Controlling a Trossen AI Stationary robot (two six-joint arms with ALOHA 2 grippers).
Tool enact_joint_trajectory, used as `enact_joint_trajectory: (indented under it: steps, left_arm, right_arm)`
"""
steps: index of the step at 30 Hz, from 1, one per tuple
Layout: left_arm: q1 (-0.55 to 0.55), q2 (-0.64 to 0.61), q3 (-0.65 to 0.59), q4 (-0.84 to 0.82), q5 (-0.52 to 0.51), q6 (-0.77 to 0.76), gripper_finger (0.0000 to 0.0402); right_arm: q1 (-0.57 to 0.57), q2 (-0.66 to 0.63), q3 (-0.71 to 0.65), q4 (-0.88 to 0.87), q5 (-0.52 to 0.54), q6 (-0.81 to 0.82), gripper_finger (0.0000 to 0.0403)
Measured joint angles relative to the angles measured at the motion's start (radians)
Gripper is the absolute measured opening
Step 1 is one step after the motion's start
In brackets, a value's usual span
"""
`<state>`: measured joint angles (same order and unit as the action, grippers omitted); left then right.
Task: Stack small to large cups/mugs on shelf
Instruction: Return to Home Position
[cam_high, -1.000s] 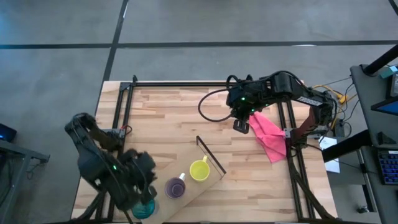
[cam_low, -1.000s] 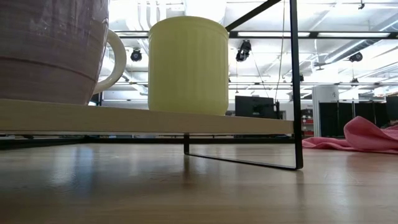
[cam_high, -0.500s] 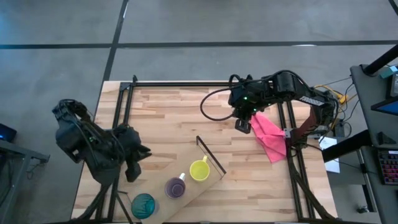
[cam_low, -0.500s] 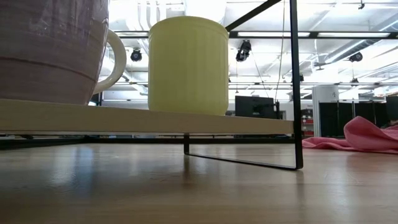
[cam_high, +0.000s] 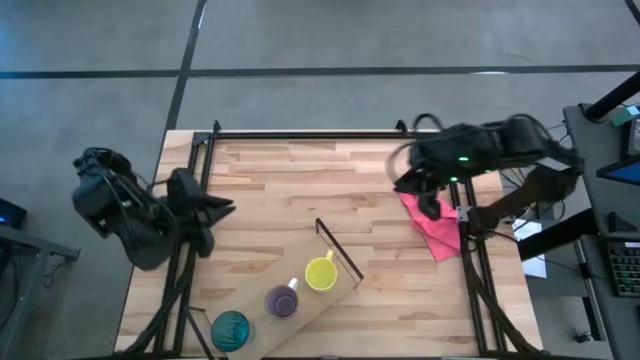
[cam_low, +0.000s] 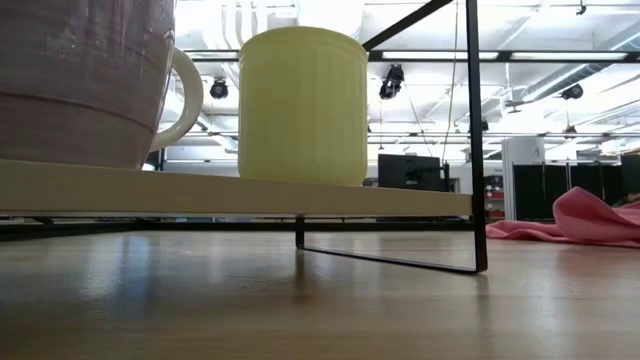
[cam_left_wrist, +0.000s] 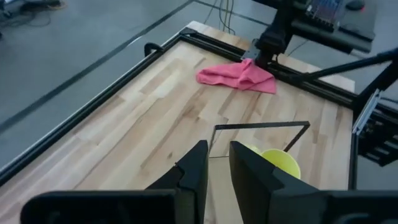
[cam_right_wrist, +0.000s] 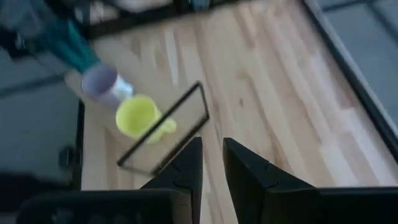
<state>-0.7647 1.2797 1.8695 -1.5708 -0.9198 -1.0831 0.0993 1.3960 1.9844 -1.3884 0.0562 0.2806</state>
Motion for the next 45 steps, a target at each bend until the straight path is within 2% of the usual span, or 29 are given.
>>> enact_joint_trajectory:
  steps: [4, 7, 13, 17, 23, 27, 33, 36, 40, 45]
  left_arm:
    - [0.000, -0.105, -0.098, 0.000, -0.005, -0.037, 0.0052]
    - [0.000, -0.189, -0.198, 0.011, -0.046, -0.039, 0.0052]
    - [0.000, -0.371, -0.455, 0.101, -0.108, -0.124, 0.0052]
    - [0.000, -0.466, -0.639, 0.285, -0.105, -0.112, 0.0052]
    - [0.000, -0.615, -0.891, 0.774, -0.061, 0.245, 0.0052]
    - [-0.001, -0.723, -1.045, 1.011, -0.041, 0.432, 0.0052]
    - [0.000, -0.929, -1.237, 1.146, -0.041, 0.465, 0.0052]
    - [0.000, -1.008, -1.313, 1.253, -0.028, 0.531, 0.0052]
    - [0.000, -1.060, -1.381, 1.387, 0.018, 0.619, 0.0052]
    - [-0.001, -1.073, -1.452, 1.387, 0.135, 0.543, 0.0052]
  right_arm:
    - [0.055, -0.159, -0.191, 0.161, 0.086, 0.063, 0.0059]
    - [0.094, -0.274, -0.368, 0.299, 0.126, 0.096, 0.0059]
    - [0.108, -0.458, -0.717, 0.652, 0.129, 0.113, 0.0059]
    - [0.108, -0.546, -0.906, 0.876, 0.128, 0.113, 0.0059]
    - [0.108, -0.642, -1.149, 1.201, 0.069, 0.112, 0.0059]
    - [0.108, -0.692, -1.287, 1.367, 0.068, 0.112, 0.0059]
    - [0.108, -0.758, -1.468, 1.630, 0.068, 0.091, 0.0059]
    - [0.108, -0.781, -1.544, 1.766, 0.068, 0.071, 0.0059]
    - [0.108, -0.795, -1.600, 1.865, 0.068, 0.069, 0.0059]
    - [0.108, -0.791, -1.641, 1.901, 0.068, 0.084, 0.0059]
